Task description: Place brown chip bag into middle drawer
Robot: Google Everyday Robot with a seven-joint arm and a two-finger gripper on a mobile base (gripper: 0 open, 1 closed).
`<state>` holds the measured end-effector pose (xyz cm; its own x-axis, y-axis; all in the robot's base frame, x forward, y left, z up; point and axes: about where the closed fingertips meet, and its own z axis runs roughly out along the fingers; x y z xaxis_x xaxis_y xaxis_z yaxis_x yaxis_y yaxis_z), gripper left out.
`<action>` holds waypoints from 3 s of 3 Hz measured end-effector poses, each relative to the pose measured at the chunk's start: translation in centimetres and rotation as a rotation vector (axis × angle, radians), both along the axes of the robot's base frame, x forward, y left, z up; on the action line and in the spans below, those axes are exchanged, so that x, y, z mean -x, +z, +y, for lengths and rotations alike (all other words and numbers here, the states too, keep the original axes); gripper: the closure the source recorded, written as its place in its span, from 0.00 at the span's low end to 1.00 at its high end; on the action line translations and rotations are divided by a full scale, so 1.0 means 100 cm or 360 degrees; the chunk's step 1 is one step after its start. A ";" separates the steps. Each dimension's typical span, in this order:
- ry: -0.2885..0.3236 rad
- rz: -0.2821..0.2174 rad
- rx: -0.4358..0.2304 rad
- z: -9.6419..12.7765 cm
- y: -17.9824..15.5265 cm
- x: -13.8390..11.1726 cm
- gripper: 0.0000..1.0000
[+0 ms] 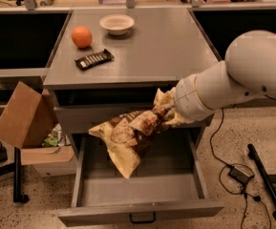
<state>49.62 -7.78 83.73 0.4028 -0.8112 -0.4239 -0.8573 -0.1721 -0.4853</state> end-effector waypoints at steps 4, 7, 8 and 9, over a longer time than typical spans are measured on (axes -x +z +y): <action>-0.0225 0.0500 0.0075 -0.032 -0.152 0.012 1.00; -0.0734 0.0721 -0.0129 -0.094 -0.281 -0.024 1.00; -0.0830 0.0784 -0.0198 -0.106 -0.314 -0.034 1.00; -0.0876 0.0831 -0.0232 -0.112 -0.337 -0.043 1.00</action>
Offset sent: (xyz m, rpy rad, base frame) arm -0.0271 -0.0330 -0.1830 -0.0459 0.4184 -0.1143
